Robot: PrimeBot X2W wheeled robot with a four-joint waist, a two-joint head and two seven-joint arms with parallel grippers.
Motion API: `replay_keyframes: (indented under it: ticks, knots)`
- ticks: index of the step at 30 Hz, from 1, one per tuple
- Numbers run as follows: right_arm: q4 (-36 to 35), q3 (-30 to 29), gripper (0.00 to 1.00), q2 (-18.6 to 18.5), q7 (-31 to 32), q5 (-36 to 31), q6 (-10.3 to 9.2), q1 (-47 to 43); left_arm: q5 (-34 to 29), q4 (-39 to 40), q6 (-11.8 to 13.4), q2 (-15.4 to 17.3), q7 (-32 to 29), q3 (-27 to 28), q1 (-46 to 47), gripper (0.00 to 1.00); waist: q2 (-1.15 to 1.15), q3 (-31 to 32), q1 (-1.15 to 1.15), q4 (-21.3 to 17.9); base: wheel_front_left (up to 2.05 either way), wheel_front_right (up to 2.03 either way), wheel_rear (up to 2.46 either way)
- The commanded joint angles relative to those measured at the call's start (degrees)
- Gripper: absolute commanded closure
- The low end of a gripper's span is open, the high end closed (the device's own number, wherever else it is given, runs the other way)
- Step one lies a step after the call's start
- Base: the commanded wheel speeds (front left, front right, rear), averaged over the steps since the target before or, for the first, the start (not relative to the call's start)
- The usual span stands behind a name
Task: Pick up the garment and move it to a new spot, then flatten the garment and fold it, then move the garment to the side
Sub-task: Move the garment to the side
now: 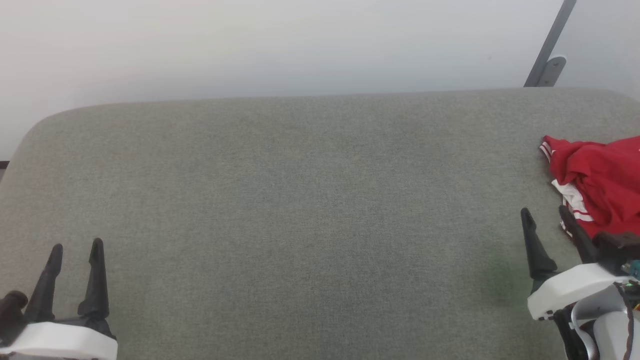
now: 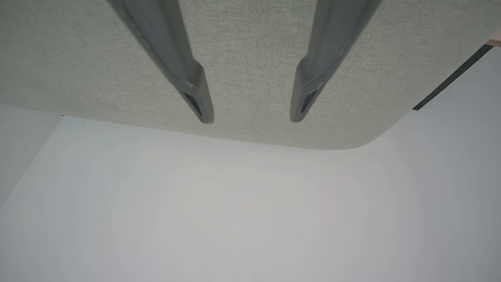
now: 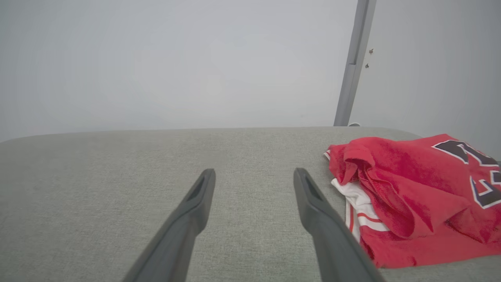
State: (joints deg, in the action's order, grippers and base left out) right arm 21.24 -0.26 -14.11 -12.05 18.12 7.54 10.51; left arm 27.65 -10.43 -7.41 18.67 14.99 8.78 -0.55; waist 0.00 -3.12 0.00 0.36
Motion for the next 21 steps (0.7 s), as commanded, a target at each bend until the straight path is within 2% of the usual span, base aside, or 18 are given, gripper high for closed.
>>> replay_keyframes:
  ticks: [1,21]
  knots:
    - [-0.6,-0.1,0.0,0.5,0.3,-0.4,-0.11,-0.8,-0.4,0.2,-0.1,-0.3,0.2,0.2,-0.8,0.0,0.0,0.2,0.0,0.1,0.0,0.0,0.0]
    - [-5.6,-3.0,0.0,2.7,2.4,-1.8,-0.11,-5.0,-0.8,0.8,-0.1,-0.5,0.2,-0.5,-2.9,0.0,0.0,1.0,0.0,0.8,0.0,0.0,0.0]
